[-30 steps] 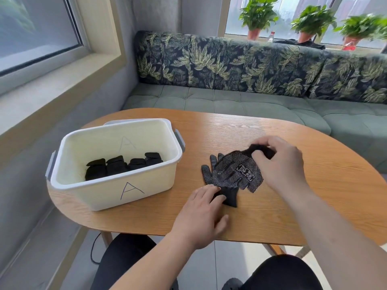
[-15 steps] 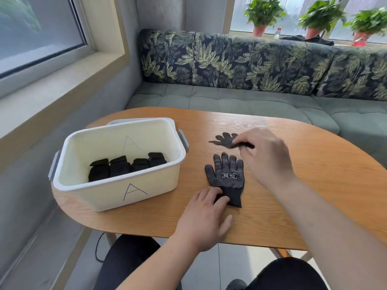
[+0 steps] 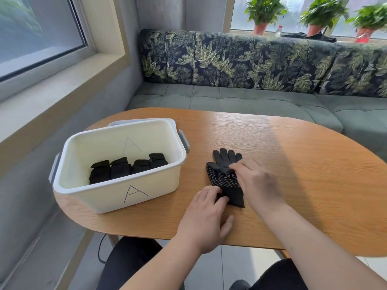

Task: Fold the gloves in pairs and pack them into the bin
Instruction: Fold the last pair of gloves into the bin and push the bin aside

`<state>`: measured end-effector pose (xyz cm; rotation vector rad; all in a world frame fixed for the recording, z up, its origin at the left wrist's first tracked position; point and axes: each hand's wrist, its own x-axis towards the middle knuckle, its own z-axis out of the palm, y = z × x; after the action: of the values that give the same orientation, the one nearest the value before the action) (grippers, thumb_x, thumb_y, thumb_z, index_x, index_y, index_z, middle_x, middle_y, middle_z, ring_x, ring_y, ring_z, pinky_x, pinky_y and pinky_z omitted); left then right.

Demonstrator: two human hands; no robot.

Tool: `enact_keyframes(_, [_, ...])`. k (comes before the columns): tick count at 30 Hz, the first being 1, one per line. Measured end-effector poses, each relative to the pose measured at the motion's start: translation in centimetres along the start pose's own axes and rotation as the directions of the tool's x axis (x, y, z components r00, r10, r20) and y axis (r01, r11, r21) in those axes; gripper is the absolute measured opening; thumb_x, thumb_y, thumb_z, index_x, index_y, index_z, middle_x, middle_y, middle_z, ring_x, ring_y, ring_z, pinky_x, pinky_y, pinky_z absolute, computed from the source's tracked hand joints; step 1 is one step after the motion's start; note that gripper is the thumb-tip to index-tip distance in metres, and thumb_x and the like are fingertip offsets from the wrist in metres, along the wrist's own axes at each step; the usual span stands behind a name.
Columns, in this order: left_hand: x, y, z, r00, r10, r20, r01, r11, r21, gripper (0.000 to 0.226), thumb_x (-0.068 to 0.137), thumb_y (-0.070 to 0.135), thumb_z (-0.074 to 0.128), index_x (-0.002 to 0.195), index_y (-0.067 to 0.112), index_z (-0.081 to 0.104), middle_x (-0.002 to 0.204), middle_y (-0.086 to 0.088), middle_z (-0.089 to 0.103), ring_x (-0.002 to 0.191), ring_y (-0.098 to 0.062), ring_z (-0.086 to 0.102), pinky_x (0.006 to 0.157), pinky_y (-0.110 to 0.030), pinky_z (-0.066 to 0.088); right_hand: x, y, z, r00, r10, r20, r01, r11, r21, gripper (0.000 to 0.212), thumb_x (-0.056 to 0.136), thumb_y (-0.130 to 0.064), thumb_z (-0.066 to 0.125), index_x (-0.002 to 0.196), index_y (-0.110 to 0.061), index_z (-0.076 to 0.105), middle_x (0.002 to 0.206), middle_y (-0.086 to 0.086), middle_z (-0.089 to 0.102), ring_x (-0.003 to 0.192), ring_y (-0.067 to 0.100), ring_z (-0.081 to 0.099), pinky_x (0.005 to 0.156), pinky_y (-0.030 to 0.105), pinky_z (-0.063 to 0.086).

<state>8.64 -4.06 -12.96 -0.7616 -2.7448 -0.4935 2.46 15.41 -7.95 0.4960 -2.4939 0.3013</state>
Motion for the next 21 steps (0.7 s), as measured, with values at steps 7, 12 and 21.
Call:
enact_keyframes(7, [0.0, 0.2, -0.3, 1.000, 0.000, -0.019, 0.000, 1.000, 0.002, 0.041, 0.100, 0.048, 0.049, 0.126, 0.018, 0.062, 0.129, 0.001, 0.052, 0.129, -0.025, 0.047, 0.111, -0.039, 0.042, -3.6, -0.5, 1.1, 0.994, -0.106, 0.019, 0.107, 0.992, -0.065, 0.031, 0.081, 0.000, 0.083, 0.107, -0.017, 0.077, 0.099, -0.001, 0.068, 0.090, 0.028, 0.061, 0.075, 0.041, 0.055])
enact_keyframes(12, [-0.1, 0.3, -0.3, 1.000, -0.003, -0.008, 0.003, 1.000, 0.002, 0.037, 0.101, 0.049, 0.047, 0.120, 0.020, 0.059, 0.129, 0.003, 0.053, 0.128, -0.022, 0.047, 0.112, -0.038, 0.042, -4.7, -1.8, 2.3, 0.997, 0.066, 0.043, -0.068, 0.997, 0.040, 0.031, 0.085, -0.004, 0.084, 0.112, -0.019, 0.079, 0.100, -0.005, 0.067, 0.091, 0.024, 0.061, 0.072, 0.039, 0.058])
enact_keyframes(21, [-0.2, 0.2, -0.2, 0.998, -0.024, -0.051, 0.023, 1.000, -0.011, 0.037, 0.099, 0.048, 0.051, 0.119, 0.019, 0.063, 0.120, 0.002, 0.054, 0.121, -0.023, 0.049, 0.106, -0.038, 0.045, -5.8, -1.9, 2.3, 0.998, 0.049, 0.038, -0.049, 0.999, 0.011, 0.041, 0.074, 0.003, 0.088, 0.109, -0.018, 0.079, 0.098, -0.003, 0.067, 0.088, 0.025, 0.061, 0.073, 0.037, 0.057])
